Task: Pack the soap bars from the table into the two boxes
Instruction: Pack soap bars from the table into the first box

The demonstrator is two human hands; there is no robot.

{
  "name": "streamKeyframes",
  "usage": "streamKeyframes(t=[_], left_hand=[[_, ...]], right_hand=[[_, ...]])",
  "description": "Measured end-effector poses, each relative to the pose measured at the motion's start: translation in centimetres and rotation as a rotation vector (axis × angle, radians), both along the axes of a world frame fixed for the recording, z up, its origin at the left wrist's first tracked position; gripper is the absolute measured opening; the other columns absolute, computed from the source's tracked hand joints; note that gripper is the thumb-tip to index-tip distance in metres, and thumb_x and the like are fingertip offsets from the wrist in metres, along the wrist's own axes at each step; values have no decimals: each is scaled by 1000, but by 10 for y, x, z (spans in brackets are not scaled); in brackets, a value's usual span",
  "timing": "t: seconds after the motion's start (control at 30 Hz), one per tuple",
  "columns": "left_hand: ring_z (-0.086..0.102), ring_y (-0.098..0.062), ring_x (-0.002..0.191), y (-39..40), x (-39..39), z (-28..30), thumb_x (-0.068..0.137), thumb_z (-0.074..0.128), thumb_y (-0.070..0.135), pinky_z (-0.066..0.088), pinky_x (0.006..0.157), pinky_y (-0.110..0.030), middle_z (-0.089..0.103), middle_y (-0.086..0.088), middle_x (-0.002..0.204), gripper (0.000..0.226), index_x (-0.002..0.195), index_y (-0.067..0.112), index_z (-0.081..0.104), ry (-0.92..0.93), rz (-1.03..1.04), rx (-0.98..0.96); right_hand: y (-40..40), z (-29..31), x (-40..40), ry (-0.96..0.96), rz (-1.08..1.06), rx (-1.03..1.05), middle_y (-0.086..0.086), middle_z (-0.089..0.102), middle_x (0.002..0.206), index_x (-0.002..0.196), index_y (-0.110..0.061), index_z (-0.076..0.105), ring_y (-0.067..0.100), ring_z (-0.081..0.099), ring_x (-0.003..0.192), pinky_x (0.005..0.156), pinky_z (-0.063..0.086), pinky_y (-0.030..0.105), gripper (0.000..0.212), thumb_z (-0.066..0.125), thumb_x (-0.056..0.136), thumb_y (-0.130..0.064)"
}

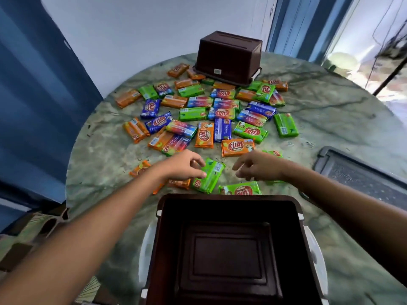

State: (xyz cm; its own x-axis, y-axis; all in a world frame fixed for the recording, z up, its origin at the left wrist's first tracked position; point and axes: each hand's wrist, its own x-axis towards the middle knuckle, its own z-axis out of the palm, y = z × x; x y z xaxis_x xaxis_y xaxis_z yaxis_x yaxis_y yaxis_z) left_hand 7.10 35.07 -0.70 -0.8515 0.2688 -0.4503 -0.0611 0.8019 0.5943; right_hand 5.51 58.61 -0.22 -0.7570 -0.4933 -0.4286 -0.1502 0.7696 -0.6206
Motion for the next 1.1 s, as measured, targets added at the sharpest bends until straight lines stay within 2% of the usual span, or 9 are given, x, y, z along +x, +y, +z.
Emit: streamKeyframes(t=[0.13,0.2,0.3,0.4,0.5,0.67,0.77,0.93,1.1], left_hand=[[55,-28,112,31,-34,-41,80,71,34,47,89,-34,48,-13,135,71,141,17,39,31,-35,-289],[51,-31,118,43,-44,-60,78,71,40,47,94,-43,42,-13,141,78,142,19,31,11,-98,-420],[50,-36,119,63,-48,-72,78,73,38,46,96,-46,31,-21,146,79,140,11,31,26,-184,-531],[39,-44,127,74,-51,-78,81,72,27,40,103,-48,17,-27,149,78,142,7,27,16,-203,-585],[38,-45,126,74,-52,-85,81,70,22,40,102,-48,17,-25,147,74,141,10,27,18,-189,-545],[42,-36,127,56,-57,-86,73,74,23,44,98,-45,38,-14,140,86,145,23,26,86,-31,-213],[46,-29,128,44,-64,-64,66,82,22,43,101,-38,46,-11,141,97,146,22,28,136,75,-11],[47,-18,125,27,-54,7,64,86,19,38,96,-23,51,-7,138,91,142,20,40,283,48,94],[57,-7,103,11,8,73,57,90,30,51,90,-31,59,8,118,82,130,29,52,331,-85,103]], right_hand=[[-21,-33,-14,45,175,367,9,54,130,133,-17,48,26,55,113,90,44,32,68,80,74,-28],[-29,-52,-18,33,312,586,13,43,139,140,-17,36,31,50,122,93,43,35,86,82,70,-34],[-37,-65,-16,178,477,785,20,40,140,145,-11,22,37,45,127,99,43,43,107,85,63,-40],[-45,-68,-16,207,537,777,14,46,135,141,-11,28,30,49,123,96,44,40,99,86,64,-35],[-47,-75,-16,257,576,755,13,50,128,135,-9,35,29,56,114,92,49,39,89,84,66,-36],[-38,-76,-12,302,479,694,12,50,125,133,-11,37,31,57,111,87,50,40,82,78,68,-40],[-35,-51,-13,363,411,676,12,50,126,133,-12,38,31,55,113,84,47,37,87,77,65,-50],[-32,18,-2,614,369,638,11,56,116,125,-13,46,31,59,101,69,44,34,79,69,64,-57],[-23,90,43,611,424,454,4,62,97,99,-16,58,28,62,83,62,44,32,61,62,64,-66]])
